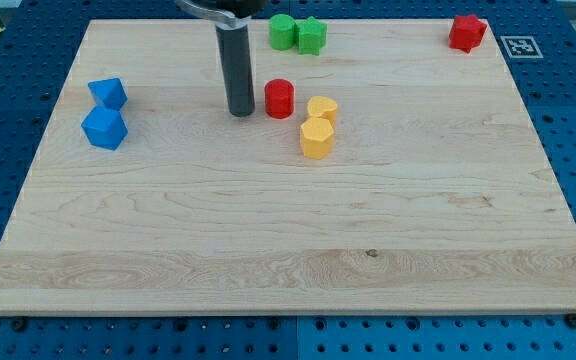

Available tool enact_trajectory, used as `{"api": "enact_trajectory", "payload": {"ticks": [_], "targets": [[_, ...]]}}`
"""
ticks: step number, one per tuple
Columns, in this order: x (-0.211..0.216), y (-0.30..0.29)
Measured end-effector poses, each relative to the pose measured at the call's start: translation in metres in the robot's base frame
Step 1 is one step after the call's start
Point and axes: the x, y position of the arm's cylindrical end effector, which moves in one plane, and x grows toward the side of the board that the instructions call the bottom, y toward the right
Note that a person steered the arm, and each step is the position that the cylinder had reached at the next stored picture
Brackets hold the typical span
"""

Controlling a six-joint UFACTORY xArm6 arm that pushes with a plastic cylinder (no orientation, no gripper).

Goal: Move the red circle bottom right to the green star

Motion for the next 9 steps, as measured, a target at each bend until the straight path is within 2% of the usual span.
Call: {"api": "enact_trajectory", "payload": {"ticks": [3, 5, 9], "targets": [[0.003, 0.041], [-0.010, 0.075], [-0.038, 0.085]]}}
